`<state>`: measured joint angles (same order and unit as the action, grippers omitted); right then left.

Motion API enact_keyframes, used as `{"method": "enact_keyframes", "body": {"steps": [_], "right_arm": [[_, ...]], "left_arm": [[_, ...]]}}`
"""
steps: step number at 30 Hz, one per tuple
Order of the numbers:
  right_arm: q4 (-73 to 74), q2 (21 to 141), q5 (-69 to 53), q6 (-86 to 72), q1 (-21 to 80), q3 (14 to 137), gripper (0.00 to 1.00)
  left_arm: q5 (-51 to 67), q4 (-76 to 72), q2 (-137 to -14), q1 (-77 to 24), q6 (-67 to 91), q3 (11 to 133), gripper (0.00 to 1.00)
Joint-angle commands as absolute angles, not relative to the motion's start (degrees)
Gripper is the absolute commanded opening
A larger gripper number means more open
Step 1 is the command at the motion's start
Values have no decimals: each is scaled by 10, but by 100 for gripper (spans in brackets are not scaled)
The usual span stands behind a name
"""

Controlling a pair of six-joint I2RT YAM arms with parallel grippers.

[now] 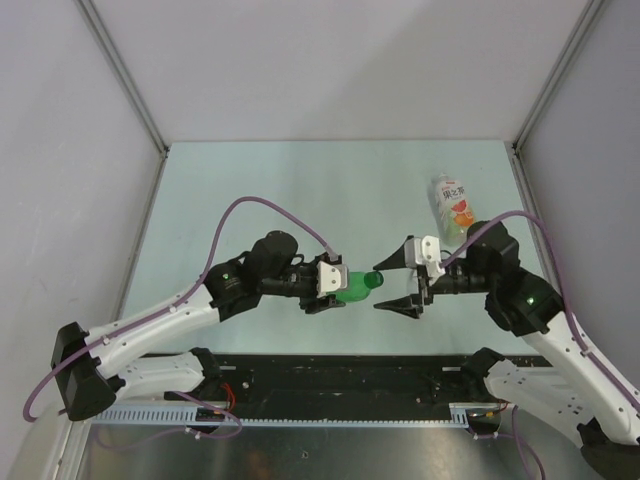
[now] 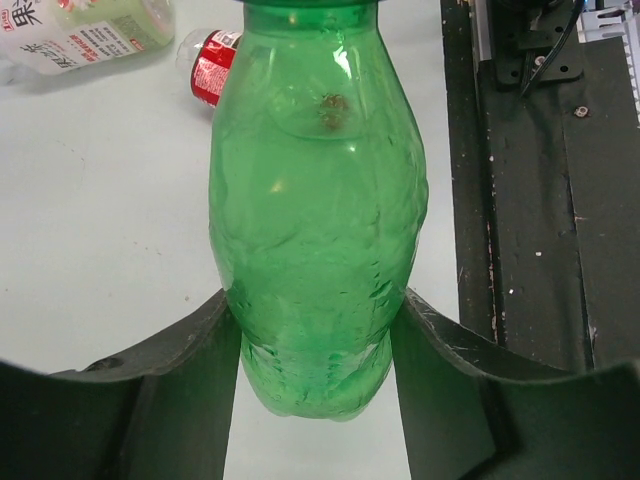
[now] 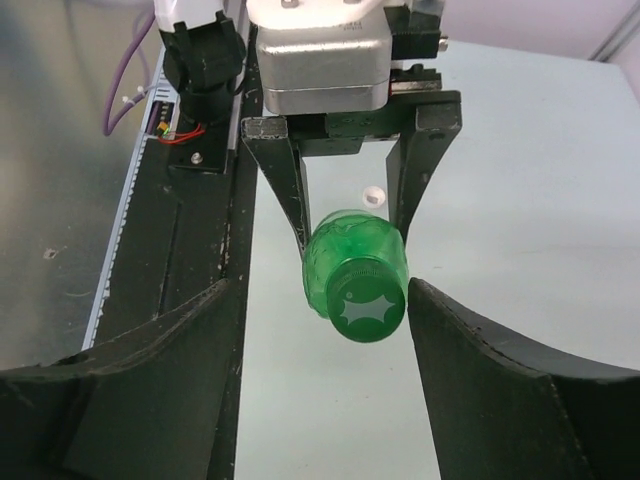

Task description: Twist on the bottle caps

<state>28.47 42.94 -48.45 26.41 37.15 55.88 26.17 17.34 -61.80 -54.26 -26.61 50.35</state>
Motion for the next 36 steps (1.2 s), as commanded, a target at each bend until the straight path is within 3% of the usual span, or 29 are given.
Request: {"method": "enact_keyframes", "body": {"steps": [1,4,7,8,16,25,30,34,36], "right_arm": [[280,443,-465,270,390,560,71],[278,446,-453,267,401,560,60],[279,447,-438,260,409,560,32],[278,447,-432,254,411,560,27],[217,475,-306,92,414,552,2],[188,563,78,-519,436,544,0],[154,585,232,-625,510,542,0],[108,575,262,-611,524,542,0],[90,566,252,-578,522,542,12]], "left_arm": [[276,165,-600,-546,-277,505,0],[276,166,-600,-546,-277,505,0],[272,165,-599,-546,-276,506,0],[268,165,-598,-546,-275,506,0],[142,133,-590,-546,-220,530,0],[-83,31,-614,-547,-190,512,0],[-148,4,-648,-547,-189,510,0],[-173,4,-668,-547,-192,506,0],[-170,3,-670,-547,-194,500,0]]}}
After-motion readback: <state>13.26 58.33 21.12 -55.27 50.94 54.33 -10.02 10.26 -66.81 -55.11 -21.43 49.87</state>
